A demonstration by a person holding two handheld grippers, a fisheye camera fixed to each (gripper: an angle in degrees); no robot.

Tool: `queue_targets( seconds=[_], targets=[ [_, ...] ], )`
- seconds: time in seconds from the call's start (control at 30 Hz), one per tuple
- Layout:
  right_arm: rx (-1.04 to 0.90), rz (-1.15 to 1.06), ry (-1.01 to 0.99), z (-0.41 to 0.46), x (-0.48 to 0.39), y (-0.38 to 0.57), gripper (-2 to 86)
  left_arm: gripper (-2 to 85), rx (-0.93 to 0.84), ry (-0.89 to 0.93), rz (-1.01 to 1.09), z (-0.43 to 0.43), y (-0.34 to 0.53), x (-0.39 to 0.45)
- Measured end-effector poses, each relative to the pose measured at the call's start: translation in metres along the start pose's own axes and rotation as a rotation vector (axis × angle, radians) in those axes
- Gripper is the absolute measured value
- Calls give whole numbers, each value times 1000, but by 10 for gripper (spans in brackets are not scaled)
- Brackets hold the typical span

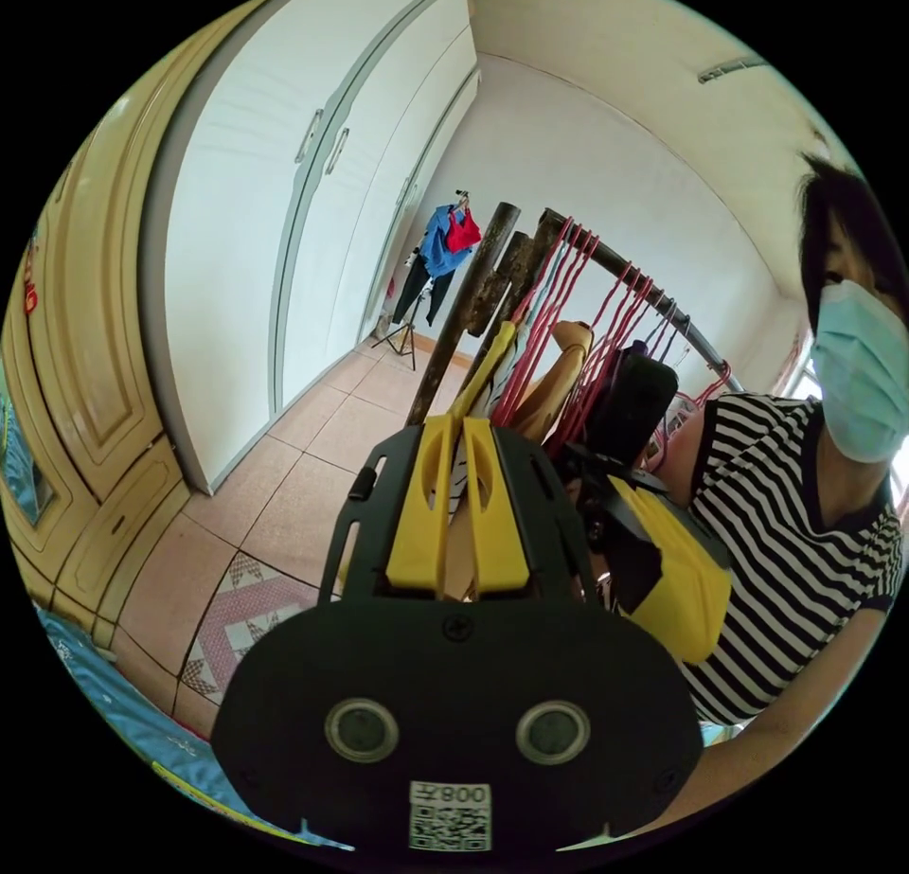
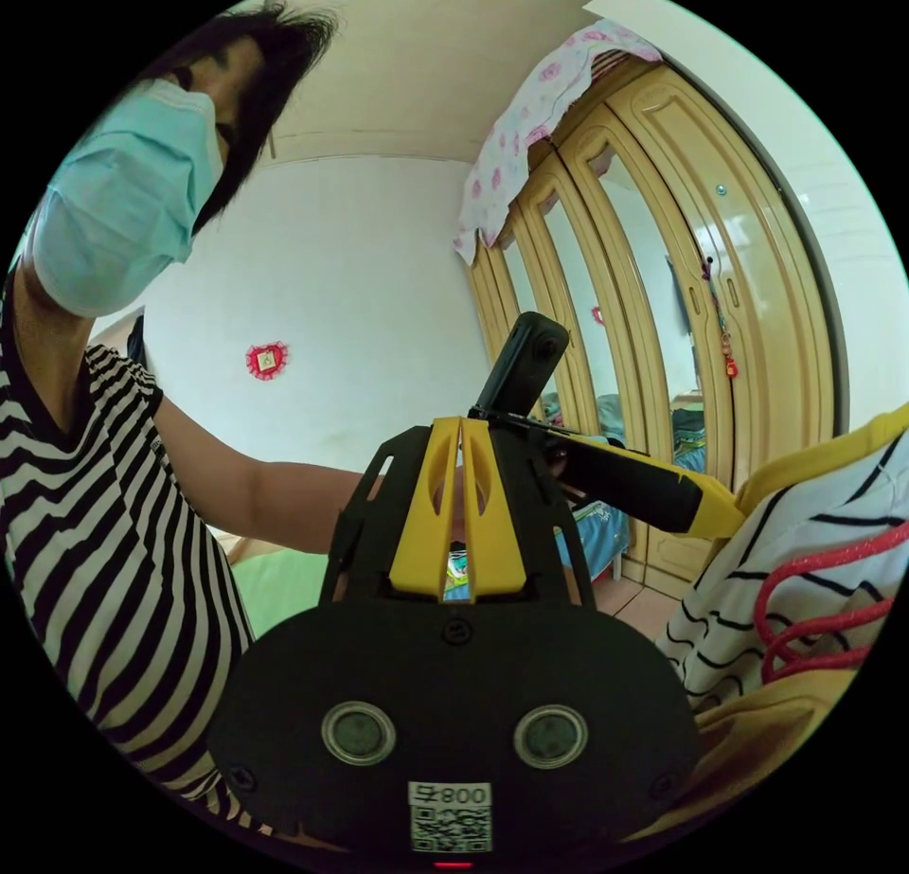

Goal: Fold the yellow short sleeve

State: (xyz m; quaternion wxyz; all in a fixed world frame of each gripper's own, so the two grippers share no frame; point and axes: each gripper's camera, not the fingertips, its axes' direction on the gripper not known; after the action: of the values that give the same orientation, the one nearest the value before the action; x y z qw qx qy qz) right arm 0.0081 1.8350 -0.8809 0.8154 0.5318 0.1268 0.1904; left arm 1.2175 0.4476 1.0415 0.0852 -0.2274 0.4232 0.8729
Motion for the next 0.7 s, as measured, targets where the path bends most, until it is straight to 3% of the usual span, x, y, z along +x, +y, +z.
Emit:
queue_targets(
  seconds=[0.13, 0.43, 0.53, 0.6, 0.7],
  targets=[
    [-15, 15, -4, 13, -1, 2, 1, 3, -4, -107, 8, -22, -12, 13],
    [-80, -11, -6, 56, -23, 2, 1, -1, 77, -184, -200, -89, -8, 14],
    [-98, 0, -14, 70, -29, 5, 1, -1, 31, -218, -364, -96, 10, 7],
    [-110, 35, -52, 83, -28, 9, 1, -1, 128, -134, -483, -109, 28, 8],
    [-132, 73, -83, 101, -29, 16, 1, -1, 178, -163, -536, -134, 27, 22]
  ],
)
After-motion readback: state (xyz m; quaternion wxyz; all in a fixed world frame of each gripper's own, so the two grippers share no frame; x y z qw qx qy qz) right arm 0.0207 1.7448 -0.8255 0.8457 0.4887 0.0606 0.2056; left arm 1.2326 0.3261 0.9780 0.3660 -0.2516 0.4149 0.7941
